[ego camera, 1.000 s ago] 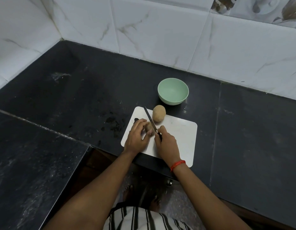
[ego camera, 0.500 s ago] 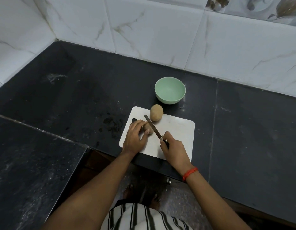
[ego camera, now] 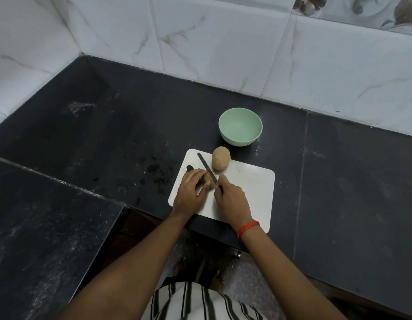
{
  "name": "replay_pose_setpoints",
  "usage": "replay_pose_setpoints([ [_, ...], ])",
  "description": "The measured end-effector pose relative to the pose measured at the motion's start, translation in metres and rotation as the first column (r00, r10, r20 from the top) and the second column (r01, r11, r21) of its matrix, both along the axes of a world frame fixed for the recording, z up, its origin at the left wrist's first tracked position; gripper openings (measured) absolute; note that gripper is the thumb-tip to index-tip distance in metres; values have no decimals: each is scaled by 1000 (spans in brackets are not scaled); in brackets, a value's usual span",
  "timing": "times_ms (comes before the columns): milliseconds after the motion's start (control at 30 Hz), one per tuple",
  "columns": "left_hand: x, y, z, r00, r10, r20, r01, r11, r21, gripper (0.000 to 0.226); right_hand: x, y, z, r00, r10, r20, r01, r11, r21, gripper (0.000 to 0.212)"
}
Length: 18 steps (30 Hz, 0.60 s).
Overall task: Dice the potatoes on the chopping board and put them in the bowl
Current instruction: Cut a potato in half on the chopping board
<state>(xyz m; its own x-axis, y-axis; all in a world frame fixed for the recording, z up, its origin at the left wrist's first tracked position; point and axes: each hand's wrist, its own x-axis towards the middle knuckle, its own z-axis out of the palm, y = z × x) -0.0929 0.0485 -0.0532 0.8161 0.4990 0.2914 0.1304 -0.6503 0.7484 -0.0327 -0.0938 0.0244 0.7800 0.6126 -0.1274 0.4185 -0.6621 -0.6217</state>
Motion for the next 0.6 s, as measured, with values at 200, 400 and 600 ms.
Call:
replay_pose_setpoints([
  [200,2,3,0,1000,-15,15,16,1000,-17,33,1,6,-11,1000,-20,17,21,1000,-10,14],
  [400,2,3,-1,1000,-29,-1,29,999,-29,33,-5,3,-27,998,-18,59,19,999,-27,13],
  [600,2,2,-1,998,-47,-31,46,998,-41,34,-18,-7,-37,994,-2,109,12,996,-84,3],
])
